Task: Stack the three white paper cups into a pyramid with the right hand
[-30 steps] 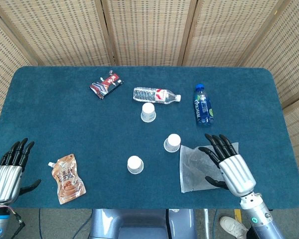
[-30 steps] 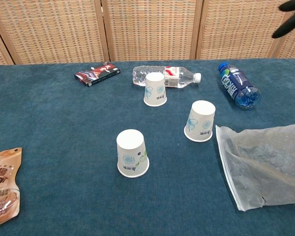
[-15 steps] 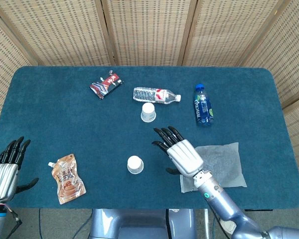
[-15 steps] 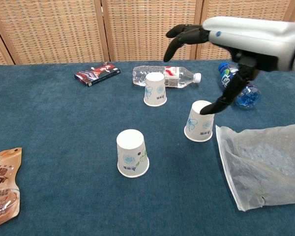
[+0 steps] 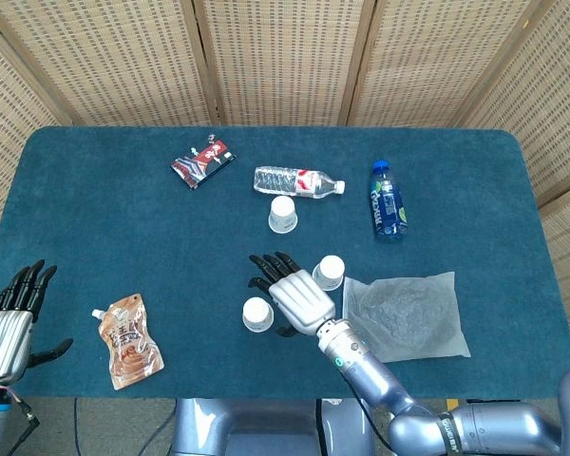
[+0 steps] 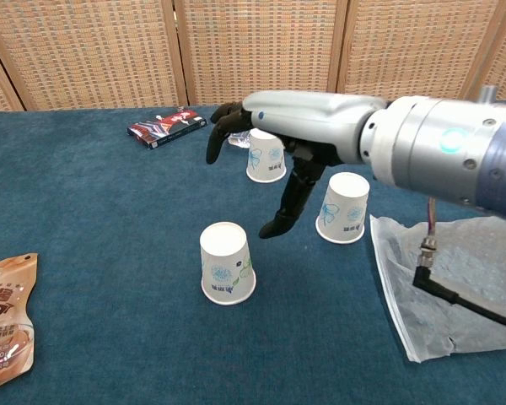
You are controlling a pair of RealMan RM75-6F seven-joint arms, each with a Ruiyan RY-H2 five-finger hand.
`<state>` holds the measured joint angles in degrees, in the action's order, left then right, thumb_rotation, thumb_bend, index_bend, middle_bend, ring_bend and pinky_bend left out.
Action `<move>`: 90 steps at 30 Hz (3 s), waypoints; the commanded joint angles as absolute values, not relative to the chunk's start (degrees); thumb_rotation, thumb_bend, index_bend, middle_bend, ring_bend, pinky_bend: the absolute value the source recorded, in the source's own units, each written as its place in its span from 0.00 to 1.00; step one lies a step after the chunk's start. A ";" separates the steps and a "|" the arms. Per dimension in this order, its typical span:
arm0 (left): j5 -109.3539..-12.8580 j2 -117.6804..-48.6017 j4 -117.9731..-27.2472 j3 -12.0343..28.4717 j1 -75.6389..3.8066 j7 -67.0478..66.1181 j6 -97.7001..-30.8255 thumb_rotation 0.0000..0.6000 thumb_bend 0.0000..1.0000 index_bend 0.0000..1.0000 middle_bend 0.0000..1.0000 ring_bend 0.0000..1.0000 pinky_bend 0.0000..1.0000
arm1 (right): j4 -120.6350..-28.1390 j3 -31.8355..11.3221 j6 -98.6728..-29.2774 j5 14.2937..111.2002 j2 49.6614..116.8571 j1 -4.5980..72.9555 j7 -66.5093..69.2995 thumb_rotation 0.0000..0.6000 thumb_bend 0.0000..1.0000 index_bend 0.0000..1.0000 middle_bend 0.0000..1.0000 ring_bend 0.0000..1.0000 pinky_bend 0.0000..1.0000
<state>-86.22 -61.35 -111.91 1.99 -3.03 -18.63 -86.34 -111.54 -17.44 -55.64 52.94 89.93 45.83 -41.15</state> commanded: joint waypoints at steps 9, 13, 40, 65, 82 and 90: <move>-85.99 -60.81 -111.95 2.00 -3.05 -17.41 -86.42 1.00 0.13 0.02 0.00 0.00 0.16 | -106.82 -16.35 -57.46 49.66 96.31 50.73 -42.02 1.00 0.17 0.29 0.00 0.00 0.07; -85.88 -60.66 -111.90 1.82 -3.17 -17.27 -86.06 1.00 0.13 0.02 0.00 0.00 0.16 | -104.53 -15.58 -57.83 48.22 97.91 51.90 -41.76 1.00 0.17 0.28 0.00 0.00 0.06; -86.00 -60.81 -112.18 1.30 -3.44 -18.04 -85.77 1.00 0.13 0.02 0.00 0.00 0.16 | -97.19 -11.49 -57.86 45.77 100.40 53.34 -37.07 1.00 0.17 0.37 0.00 0.00 0.07; -85.63 -61.03 -111.96 1.19 -3.75 -18.04 -85.26 1.00 0.13 0.03 0.00 0.00 0.16 | -98.72 -15.27 -62.35 44.88 96.75 54.55 -40.14 1.00 0.18 0.50 0.00 0.00 0.09; -85.72 -61.03 -112.14 1.02 -3.78 -18.70 -85.41 1.00 0.13 0.03 0.00 0.00 0.16 | -89.52 -17.89 -60.05 40.43 97.64 56.26 -37.19 1.00 0.18 0.50 0.00 0.00 0.09; -84.83 -61.27 -112.09 1.18 -4.19 -19.44 -84.64 1.00 0.13 0.03 0.00 0.00 0.16 | -83.73 -17.93 -56.71 39.06 98.55 56.98 -34.83 1.00 0.18 0.50 0.00 0.00 0.09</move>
